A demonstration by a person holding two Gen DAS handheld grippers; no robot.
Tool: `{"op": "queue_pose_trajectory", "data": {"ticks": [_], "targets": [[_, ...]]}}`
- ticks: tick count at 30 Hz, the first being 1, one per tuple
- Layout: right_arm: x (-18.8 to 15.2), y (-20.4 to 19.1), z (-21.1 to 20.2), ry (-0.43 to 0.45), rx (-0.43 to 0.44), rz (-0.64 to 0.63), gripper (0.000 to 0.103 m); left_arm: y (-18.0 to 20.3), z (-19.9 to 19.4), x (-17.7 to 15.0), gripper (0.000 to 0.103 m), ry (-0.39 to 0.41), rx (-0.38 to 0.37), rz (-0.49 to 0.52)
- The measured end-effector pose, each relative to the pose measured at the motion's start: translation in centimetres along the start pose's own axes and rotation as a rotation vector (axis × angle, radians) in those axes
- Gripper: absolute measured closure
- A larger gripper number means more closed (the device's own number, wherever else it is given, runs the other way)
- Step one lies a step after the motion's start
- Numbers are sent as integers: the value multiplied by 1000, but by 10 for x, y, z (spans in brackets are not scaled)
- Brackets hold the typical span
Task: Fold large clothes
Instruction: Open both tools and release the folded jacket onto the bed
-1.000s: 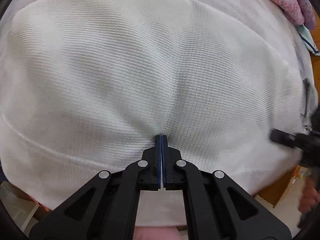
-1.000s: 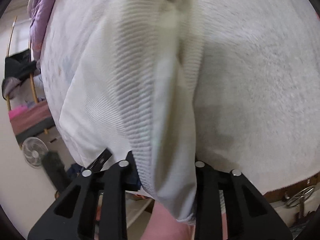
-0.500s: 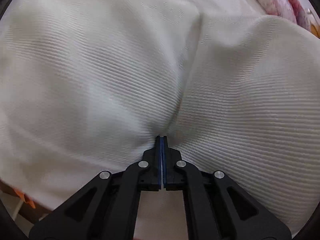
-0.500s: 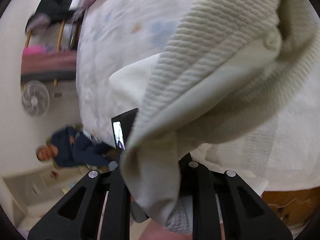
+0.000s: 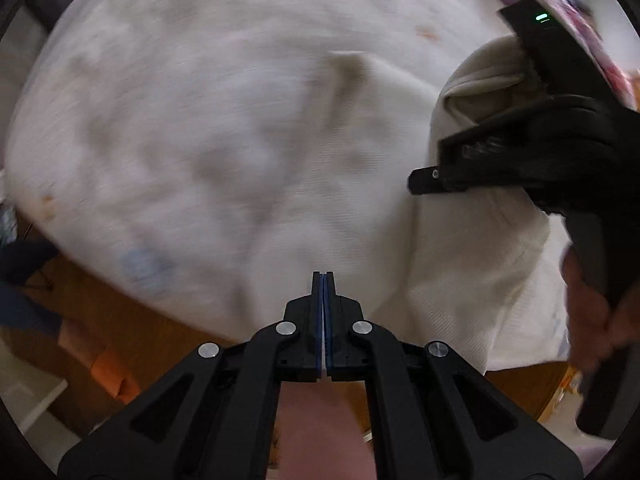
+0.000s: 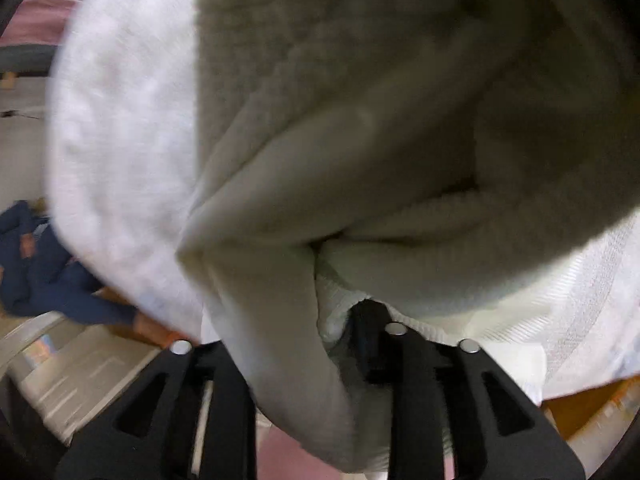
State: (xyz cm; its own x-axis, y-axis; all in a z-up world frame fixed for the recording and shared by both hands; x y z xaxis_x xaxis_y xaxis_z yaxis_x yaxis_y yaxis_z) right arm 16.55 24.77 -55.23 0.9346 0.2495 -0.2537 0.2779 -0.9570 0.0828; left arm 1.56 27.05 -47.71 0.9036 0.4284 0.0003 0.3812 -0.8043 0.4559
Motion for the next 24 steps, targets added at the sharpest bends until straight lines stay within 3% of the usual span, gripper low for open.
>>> {"op": "queue_pose_trajectory", "data": {"ticks": [2, 4, 7, 10, 11, 12, 13, 17, 20, 22, 24], "targets": [[-1, -11, 4, -35, 66, 58, 46, -24, -14, 2, 101, -14, 26, -42], [-4, -20, 6, -121, 257, 146, 9, -49, -33, -5, 100, -18, 47, -67], [-7, -22, 6, -161, 396, 171, 9, -68, -52, -4, 100, -10, 79, -94], [-18, -30, -2, -329, 824, 185, 9, -72, -59, 6, 99, 13, 82, -117], [-21, -37, -7, -386, 932, 196, 10, -70, -61, 12, 96, 20, 87, -111], [-27, -35, -11, -417, 984, 205, 10, -67, -61, 20, 96, 22, 97, -99], [-32, -30, -12, -407, 963, 200, 10, -62, -65, 23, 96, 25, 103, -88], [-40, 34, -42, -123, 726, 188, 12, -21, -62, 49, 96, 40, 68, 10], [-40, 97, -55, 86, 502, 238, 39, 33, -47, 68, 96, 17, 0, 150], [-40, 134, -56, 152, 355, 254, 74, 80, -25, 88, 96, 9, -77, 234], [-35, 165, -44, 177, 273, 289, 86, 115, -2, 111, 96, 14, -146, 262]]}}
Point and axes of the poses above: each gripper's, at about its wrist camera, not at the fingertips, and z roughly the way its jaws point, y to its right, x to its top, the point moved 5 cm from there along z, roughly the way its jaws point, and after that the axes turned 15 degrees about -x, right-handed, at the moved point
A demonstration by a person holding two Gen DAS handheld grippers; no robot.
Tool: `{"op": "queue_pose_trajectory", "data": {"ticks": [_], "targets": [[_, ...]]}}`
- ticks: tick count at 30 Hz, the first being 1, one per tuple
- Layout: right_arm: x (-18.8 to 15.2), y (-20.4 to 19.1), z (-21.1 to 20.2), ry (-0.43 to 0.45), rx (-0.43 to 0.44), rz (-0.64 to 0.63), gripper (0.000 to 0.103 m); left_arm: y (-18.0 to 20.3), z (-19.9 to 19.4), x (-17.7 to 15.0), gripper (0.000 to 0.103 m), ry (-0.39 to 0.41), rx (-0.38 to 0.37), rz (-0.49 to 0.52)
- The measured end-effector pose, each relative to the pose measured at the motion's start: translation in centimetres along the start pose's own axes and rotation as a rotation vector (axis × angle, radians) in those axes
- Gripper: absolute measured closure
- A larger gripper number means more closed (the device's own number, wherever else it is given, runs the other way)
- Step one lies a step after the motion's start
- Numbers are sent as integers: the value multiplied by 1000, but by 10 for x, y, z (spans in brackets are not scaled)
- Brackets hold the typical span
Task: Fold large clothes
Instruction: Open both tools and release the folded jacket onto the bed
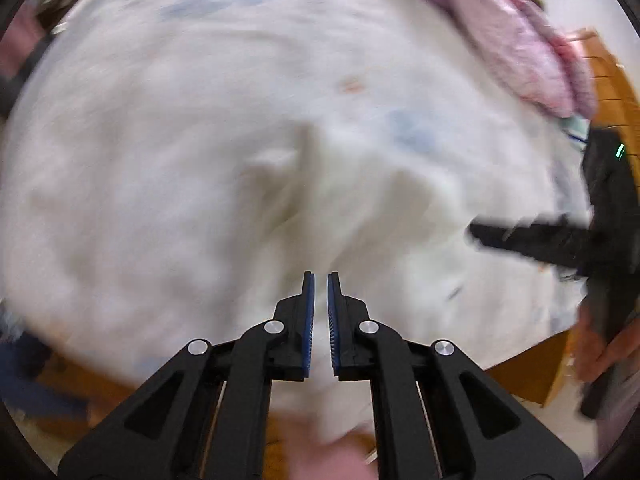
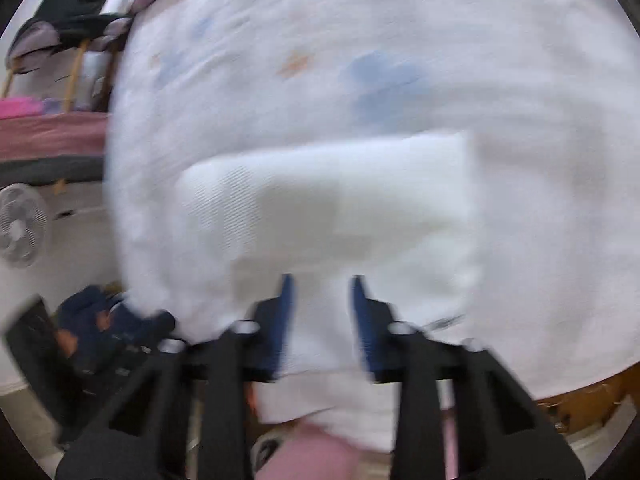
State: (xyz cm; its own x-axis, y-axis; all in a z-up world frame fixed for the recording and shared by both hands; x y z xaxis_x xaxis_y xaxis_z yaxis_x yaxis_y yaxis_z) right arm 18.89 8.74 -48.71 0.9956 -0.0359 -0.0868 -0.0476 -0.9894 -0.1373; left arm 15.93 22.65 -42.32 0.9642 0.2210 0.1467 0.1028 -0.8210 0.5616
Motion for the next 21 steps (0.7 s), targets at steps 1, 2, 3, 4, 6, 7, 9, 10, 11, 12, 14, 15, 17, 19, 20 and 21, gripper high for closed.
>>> {"op": "queue_pose_trajectory", "data": {"ticks": [1, 2, 3, 4, 6, 7, 9, 10, 11, 12, 14, 15, 17, 19, 20, 21], "targets": [[6, 12, 5, 7, 1, 25, 88, 8, 15, 15, 96, 8, -19, 8], [10, 12, 10, 10, 6, 39, 89, 12, 30, 30, 96, 14, -26, 21], [17, 16, 17, 14, 3, 44, 90, 16, 46, 45, 96, 13, -6, 48], [25, 20, 29, 13, -6, 35, 90, 16, 65, 57, 96, -2, 35, 82], [38, -2, 61, -22, 4, 32, 90, -1, 105, 72, 98, -75, 141, 121], [43, -4, 91, -72, 24, 56, 93, -12, 123, 75, 98, -111, 173, 120], [49, -1, 116, -104, 17, 86, 95, -35, 150, 80, 100, -145, 148, 115], [52, 1, 119, -113, 30, 99, 95, -36, 149, 83, 100, -142, 126, 121], [52, 2, 115, -134, 49, 114, 95, -37, 145, 84, 100, -150, 118, 119], [48, 5, 106, -134, 68, 115, 95, -34, 137, 83, 100, -153, 116, 118], [28, 12, 88, -124, 51, 98, 93, -23, 111, 69, 100, -139, 140, 135], [14, 16, 85, -137, 41, 98, 91, -17, 100, 54, 100, -152, 126, 139], [-32, 22, 88, -204, 65, 108, 91, -9, 85, 21, 99, -175, 105, 136], [-77, 26, 101, -284, 67, 118, 94, -11, 81, -20, 99, -221, 87, 110], [-105, 25, 114, -320, 71, 130, 94, -17, 84, -42, 99, -260, 105, 92], [-121, 25, 118, -305, 64, 135, 95, -31, 90, -73, 100, -308, 148, 71]]}}
Point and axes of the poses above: each gripper's, at about its wrist camera, not at the fingertips, and z roughly the way its jaws point, y to its right, x to its top, the point moved 5 cm from there along z, roughly the way its jaws point, and after that the axes turned 15 degrees about -x, right-handed, at the moved point
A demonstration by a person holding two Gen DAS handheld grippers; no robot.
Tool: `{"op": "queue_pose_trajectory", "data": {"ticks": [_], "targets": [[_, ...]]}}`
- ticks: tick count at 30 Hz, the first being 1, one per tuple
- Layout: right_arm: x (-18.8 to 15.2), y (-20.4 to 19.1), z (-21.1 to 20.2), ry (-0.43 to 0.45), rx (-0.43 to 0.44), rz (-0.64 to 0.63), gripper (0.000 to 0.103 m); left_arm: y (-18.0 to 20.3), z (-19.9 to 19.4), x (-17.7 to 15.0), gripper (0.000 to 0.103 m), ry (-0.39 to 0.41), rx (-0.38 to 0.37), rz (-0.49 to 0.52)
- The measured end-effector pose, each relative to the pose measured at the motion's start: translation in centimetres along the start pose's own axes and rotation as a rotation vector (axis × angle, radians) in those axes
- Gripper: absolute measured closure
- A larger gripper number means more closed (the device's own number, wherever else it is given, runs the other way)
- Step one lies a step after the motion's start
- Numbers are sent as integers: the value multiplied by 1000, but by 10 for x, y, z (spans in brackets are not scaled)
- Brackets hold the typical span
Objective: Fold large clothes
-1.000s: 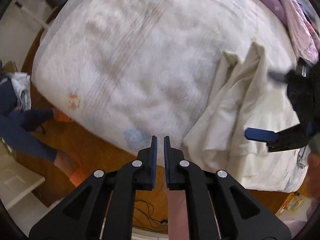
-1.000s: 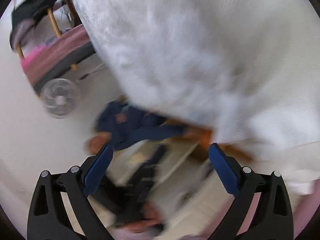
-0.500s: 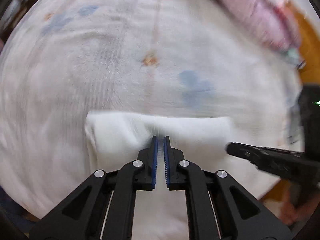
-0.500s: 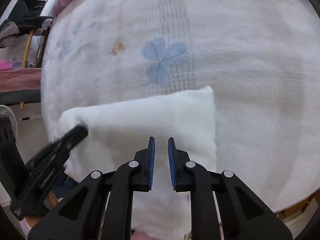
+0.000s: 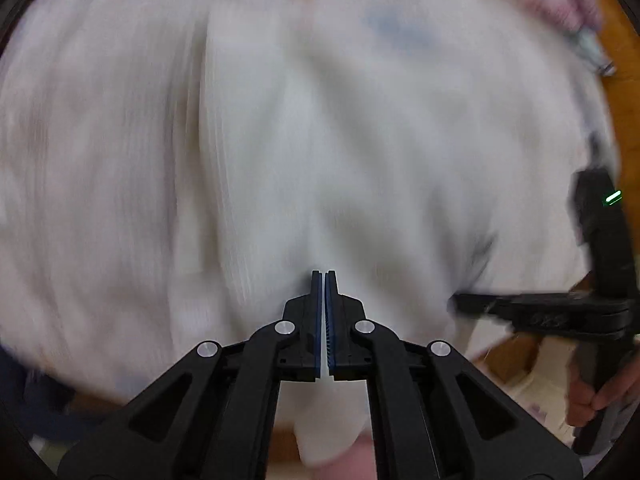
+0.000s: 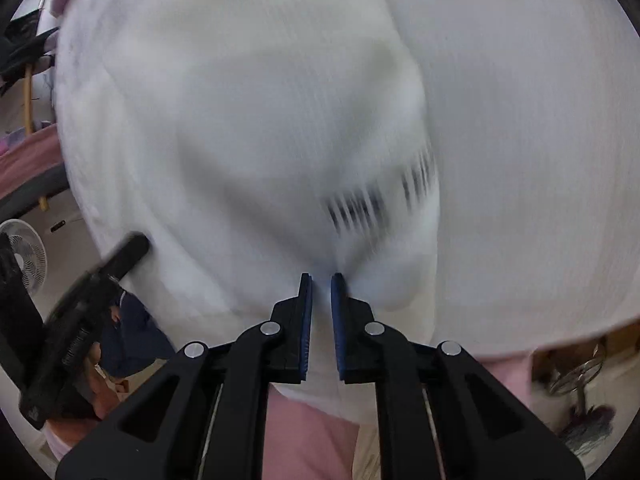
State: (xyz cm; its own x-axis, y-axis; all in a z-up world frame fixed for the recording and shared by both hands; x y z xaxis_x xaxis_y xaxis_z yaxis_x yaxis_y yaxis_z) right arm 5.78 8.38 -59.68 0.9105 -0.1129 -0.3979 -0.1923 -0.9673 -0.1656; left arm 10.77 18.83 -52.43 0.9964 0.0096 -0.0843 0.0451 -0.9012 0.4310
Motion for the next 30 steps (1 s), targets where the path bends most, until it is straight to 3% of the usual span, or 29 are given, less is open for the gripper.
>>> {"op": "queue_pose_trajectory", "data": {"ticks": [1, 3, 5, 7, 10, 12, 16, 20, 22, 28, 30], "targets": [[-9, -1, 6, -15, -7, -7, 95, -7, 8, -17, 101, -15, 11, -15], [-38, -5, 27, -158, -6, 3, 94, -20, 10, -47, 101, 24, -7, -77], [-57, -15, 30, -182, -25, -60, 91, -22, -3, -54, 100, 64, -45, -140], [-66, -25, 28, -151, -66, -137, 91, -18, -15, -55, 99, 74, -29, -163], [-64, -38, 9, -103, -54, -157, 91, -10, -32, -54, 96, 110, -2, -159], [-53, -50, -10, -54, -72, -198, 90, -6, -42, -51, 88, 141, -4, -189], [-45, -64, -45, 17, -93, -248, 89, 2, -67, -42, 60, 214, 3, -223], [-35, -47, -77, 67, -133, -285, 82, 13, -84, -39, 48, 264, 16, -216], [-24, -53, -85, 92, -143, -284, 61, 19, -89, -34, 47, 281, 20, -218], [6, -74, -105, 166, -145, -330, 61, 20, -74, -41, 50, 281, -39, -262], [14, -95, -106, 181, -137, -392, 64, 17, -63, -45, 66, 268, -64, -287]]}}
Point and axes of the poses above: each gripper's, at about its wrist camera, not at the fingertips, and z roughly the way its jaws point, y to its right, x to its top, the point moved 5 cm from there along z, roughly the way its jaws point, and after that the axes turned 15 degrees about -x, right-handed, at the moved point
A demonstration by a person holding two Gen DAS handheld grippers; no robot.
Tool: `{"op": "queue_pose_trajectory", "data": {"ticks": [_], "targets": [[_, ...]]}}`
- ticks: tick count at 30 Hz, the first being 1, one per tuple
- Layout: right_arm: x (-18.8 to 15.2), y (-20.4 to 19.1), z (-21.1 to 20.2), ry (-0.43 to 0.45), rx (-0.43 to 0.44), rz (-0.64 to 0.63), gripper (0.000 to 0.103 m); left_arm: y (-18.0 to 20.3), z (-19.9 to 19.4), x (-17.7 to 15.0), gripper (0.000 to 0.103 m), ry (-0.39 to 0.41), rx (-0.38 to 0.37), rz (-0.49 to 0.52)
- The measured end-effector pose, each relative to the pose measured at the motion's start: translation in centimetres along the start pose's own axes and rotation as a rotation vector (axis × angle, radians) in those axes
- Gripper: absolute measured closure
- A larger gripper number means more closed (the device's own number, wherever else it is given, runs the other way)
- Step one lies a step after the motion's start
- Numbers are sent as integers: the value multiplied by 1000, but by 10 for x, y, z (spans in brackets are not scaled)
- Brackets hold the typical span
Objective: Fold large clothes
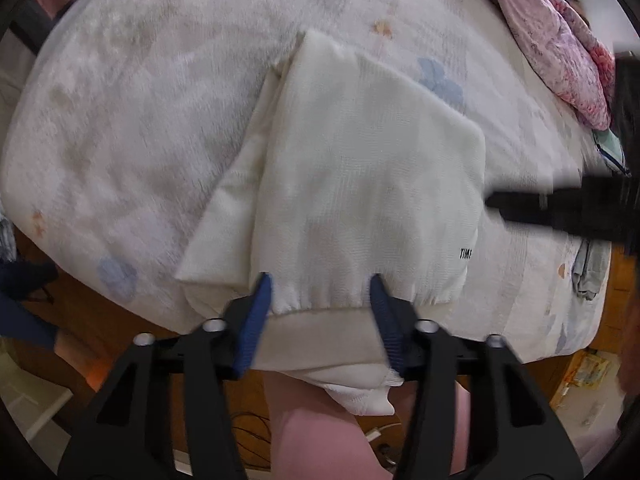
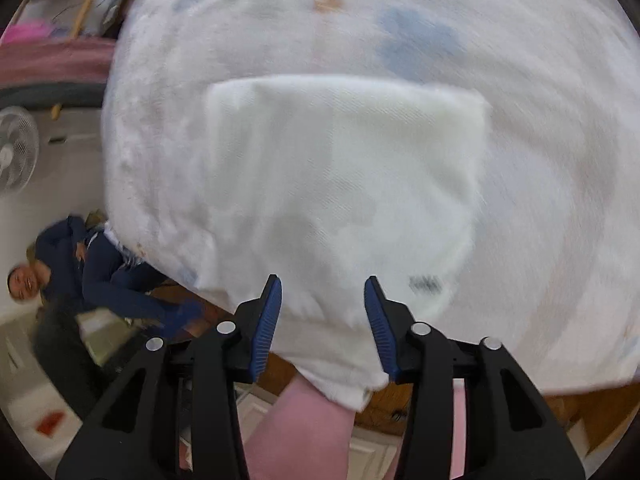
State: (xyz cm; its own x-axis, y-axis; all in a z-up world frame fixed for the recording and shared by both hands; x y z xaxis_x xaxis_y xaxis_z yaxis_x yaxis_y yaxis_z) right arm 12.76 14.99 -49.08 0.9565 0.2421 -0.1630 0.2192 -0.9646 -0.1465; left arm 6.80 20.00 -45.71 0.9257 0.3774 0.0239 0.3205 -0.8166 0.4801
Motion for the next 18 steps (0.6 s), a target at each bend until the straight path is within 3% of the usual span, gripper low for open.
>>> {"op": "queue_pose_trajectory", "data": {"ticks": [1, 4, 7, 10, 12, 15, 18], "targets": [[7, -11, 2, 4, -12, -37, 69, -4, 7, -3, 76, -13, -7, -21], [35, -57, 25, -17, -12, -135, 79, -21, 25, -8, 88, -18, -33, -107], [54, -87, 51, -53, -30, -172, 86, -42, 46, -11, 95, -35, -24, -188], [82, -110, 95, -77, -121, -211, 89, -59, 59, -11, 100, -37, -41, -231], [98, -112, 120, -125, -160, -201, 90, -63, 59, -5, 100, -32, -49, -225], [115, -112, 129, -211, -152, -129, 90, -64, 63, 0, 100, -47, -28, -164], [128, -118, 109, -152, -120, -166, 90, -63, 67, -1, 100, -56, -19, -116]]}}
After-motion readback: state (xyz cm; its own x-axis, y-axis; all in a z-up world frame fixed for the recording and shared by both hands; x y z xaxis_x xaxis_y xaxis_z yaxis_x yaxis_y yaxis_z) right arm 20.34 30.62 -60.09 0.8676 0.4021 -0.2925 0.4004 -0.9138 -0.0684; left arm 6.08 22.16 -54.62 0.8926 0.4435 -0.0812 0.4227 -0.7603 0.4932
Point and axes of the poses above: each gripper's, at about its wrist camera, not at the fingertips, and z roughly the way its jaws point, y to its right, x to its top, the point moved 5 cm from there along z, roughly the way its jaws point, and after that the axes turned 15 degrees about -x, right-handed, at the moved point
